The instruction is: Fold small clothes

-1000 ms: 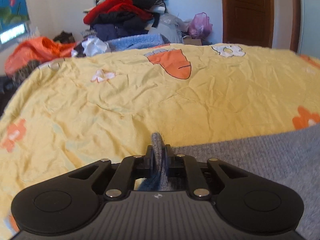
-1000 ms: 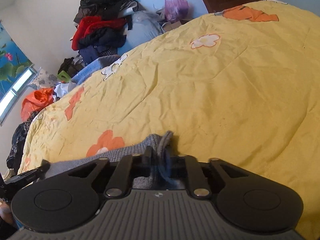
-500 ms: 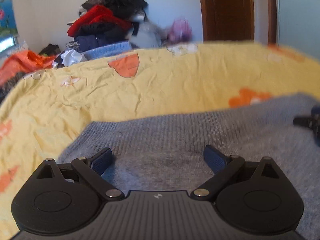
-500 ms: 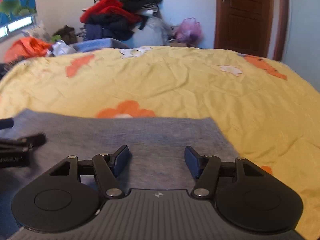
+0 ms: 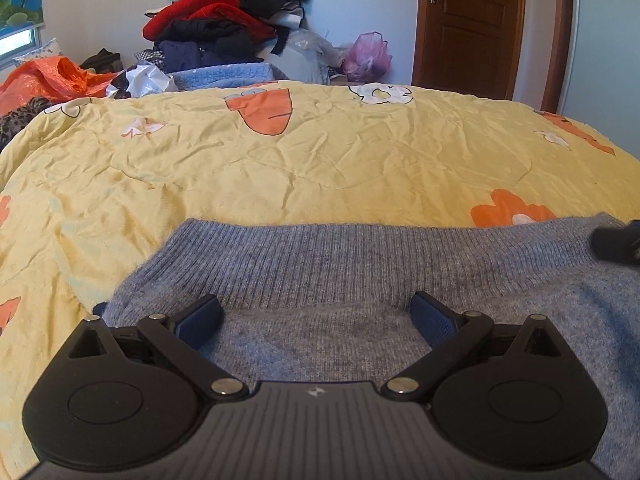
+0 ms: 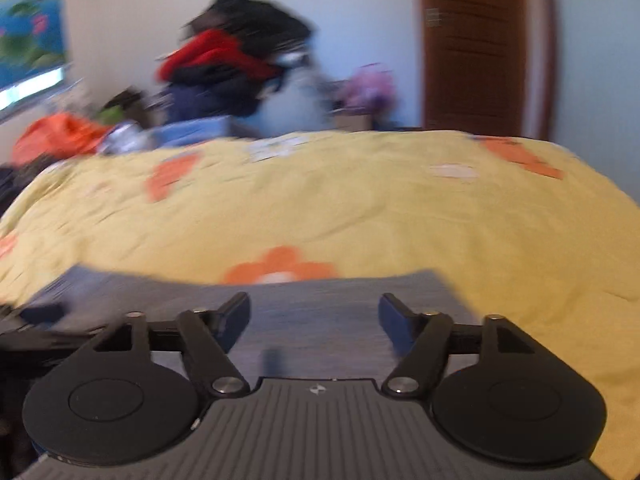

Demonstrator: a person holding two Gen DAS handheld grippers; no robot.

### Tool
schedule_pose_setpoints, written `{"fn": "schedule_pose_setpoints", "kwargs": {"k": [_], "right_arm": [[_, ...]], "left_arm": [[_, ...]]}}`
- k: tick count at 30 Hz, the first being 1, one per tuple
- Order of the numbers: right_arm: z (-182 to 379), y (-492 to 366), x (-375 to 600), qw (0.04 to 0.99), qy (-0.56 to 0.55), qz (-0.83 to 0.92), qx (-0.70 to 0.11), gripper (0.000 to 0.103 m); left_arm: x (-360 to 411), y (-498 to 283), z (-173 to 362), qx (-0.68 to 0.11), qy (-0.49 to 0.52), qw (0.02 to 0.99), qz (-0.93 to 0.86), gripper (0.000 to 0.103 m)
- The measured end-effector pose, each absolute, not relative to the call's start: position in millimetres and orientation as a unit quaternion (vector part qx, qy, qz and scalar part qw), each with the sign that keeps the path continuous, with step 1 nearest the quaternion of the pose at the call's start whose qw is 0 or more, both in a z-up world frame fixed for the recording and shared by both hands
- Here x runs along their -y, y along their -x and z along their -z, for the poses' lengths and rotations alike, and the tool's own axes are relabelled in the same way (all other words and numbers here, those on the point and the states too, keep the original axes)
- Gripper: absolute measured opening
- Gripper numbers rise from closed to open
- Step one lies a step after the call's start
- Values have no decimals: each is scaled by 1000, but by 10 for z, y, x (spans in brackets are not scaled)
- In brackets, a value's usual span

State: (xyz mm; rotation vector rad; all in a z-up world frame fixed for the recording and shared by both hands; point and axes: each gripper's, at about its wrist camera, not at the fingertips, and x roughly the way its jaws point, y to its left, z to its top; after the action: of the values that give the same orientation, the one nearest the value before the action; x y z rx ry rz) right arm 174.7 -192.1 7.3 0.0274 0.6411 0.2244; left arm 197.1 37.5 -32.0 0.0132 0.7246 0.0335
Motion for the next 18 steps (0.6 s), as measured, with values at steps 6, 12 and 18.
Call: {"fn": "schedule_pose_setpoints", "kwargs": {"k": [6,12,18], "right_arm": [[301,-1960,1453,923,53,-125,-360,80],[383,-1903,1654,934,43,-120,-333,95],[396,-1896,1627,936,44,-115,-331,96]], "left_arm": [[-386,-1973,319,-354,-5,935,-15,102],[-406,-1980,318,-354,-2,935,-12,102],[-620,-1602,126,-301,-1,951,-64,102]]}}
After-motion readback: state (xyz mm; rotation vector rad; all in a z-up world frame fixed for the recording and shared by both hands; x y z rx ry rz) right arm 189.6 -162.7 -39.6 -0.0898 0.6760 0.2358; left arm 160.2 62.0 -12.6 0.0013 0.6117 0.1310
